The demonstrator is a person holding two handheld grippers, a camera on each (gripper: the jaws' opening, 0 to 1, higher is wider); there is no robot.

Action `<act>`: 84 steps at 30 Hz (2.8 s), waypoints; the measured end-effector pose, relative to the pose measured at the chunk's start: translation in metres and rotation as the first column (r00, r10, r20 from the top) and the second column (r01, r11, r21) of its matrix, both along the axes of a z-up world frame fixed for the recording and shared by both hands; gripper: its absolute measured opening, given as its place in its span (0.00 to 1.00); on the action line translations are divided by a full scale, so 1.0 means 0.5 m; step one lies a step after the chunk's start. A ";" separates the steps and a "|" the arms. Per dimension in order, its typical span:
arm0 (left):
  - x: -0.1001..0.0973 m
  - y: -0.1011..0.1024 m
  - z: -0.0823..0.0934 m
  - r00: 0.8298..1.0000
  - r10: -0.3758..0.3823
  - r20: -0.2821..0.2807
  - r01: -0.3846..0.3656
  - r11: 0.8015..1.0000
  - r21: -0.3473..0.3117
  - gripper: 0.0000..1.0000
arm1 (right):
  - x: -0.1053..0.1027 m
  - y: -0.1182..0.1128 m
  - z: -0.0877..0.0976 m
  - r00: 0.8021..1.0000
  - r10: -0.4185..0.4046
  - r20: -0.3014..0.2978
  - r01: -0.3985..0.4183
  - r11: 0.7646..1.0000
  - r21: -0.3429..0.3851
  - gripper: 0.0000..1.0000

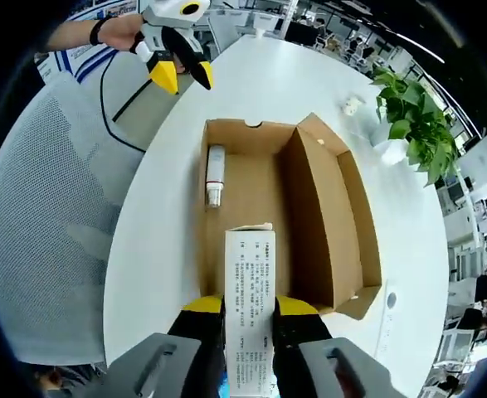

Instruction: Operate the shoe box by opening the lid, removing the specified soft item, and placing it in the target area until the item is outside and the box remains undamaged.

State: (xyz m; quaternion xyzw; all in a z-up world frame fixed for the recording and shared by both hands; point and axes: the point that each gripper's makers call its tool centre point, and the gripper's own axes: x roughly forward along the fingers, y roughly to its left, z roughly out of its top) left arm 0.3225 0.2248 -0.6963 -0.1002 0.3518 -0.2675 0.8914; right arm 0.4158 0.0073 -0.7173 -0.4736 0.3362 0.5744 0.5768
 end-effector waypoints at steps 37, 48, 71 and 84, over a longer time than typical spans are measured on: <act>0.042 -0.302 -0.009 0.967 -0.254 -0.031 0.256 0.965 0.056 0.38 | -0.148 -0.495 -0.120 0.932 -0.356 -0.064 0.353 0.934 -0.057 0.17; 0.037 -0.352 -0.030 0.963 -0.262 -0.058 0.265 0.963 0.055 0.39 | -0.145 -0.548 -0.131 0.927 -0.367 -0.075 0.363 0.930 -0.056 0.17; 0.024 -0.307 -0.032 0.988 -0.132 -0.085 0.138 0.989 0.062 0.39 | 0.058 -0.567 -0.061 0.955 -0.295 -0.031 0.292 0.954 -0.062 0.17; 0.015 -0.255 -0.026 0.995 -0.042 -0.095 0.050 0.995 0.082 0.39 | 0.189 -0.581 -0.072 0.959 -0.282 0.008 0.282 0.955 -0.091 0.17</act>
